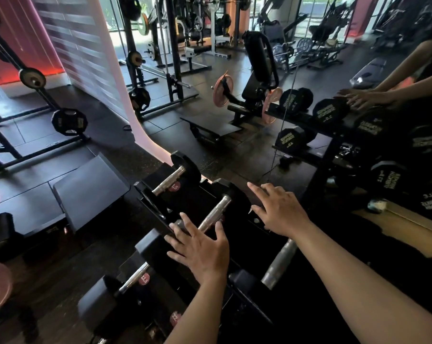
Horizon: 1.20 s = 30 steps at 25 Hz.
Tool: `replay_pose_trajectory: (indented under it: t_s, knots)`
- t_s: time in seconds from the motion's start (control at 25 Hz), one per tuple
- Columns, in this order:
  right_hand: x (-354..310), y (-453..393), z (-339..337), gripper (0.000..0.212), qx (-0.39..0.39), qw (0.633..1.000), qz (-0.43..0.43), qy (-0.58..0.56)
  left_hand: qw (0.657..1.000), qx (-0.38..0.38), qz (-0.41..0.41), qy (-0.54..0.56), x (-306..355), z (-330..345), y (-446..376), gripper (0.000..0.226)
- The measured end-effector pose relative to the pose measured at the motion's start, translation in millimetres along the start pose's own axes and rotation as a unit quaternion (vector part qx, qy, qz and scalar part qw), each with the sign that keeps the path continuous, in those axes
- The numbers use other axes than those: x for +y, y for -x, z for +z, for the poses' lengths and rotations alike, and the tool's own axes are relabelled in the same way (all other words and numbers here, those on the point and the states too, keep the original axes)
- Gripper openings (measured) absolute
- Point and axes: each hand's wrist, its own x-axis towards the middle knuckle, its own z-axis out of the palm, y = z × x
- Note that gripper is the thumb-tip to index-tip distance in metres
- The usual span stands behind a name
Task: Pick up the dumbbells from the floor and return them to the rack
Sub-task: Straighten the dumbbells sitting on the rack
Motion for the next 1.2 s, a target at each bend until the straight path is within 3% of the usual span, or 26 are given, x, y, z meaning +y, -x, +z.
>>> replay_pose_trajectory:
  t_s: [0.36, 0.52, 0.64, 0.72, 1.2]
  knots:
    - [49, 82, 1, 0.063, -0.047, 0.997, 0.068, 0.015, 0.996, -0.087, 0.021, -0.006, 6, 21, 85, 0.088]
    - [53, 95, 10, 0.074, -0.081, 0.991, 0.097, -0.053, 0.984, -0.173, -0.026, 0.024, -7, 31, 101, 0.054]
    - [52, 94, 20, 0.074, -0.062, 0.989, 0.106, -0.084, 0.985, -0.161, -0.027, 0.054, -1, 29, 103, 0.02]
    - [52, 93, 21, 0.074, -0.058, 0.988, 0.104, -0.095, 0.987, -0.147, -0.024, 0.061, 1, 27, 104, 0.011]
    - [47, 92, 20, 0.071, -0.047, 0.99, 0.097, -0.088, 0.985, -0.165, 0.0, 0.056, -14, 30, 98, 0.011]
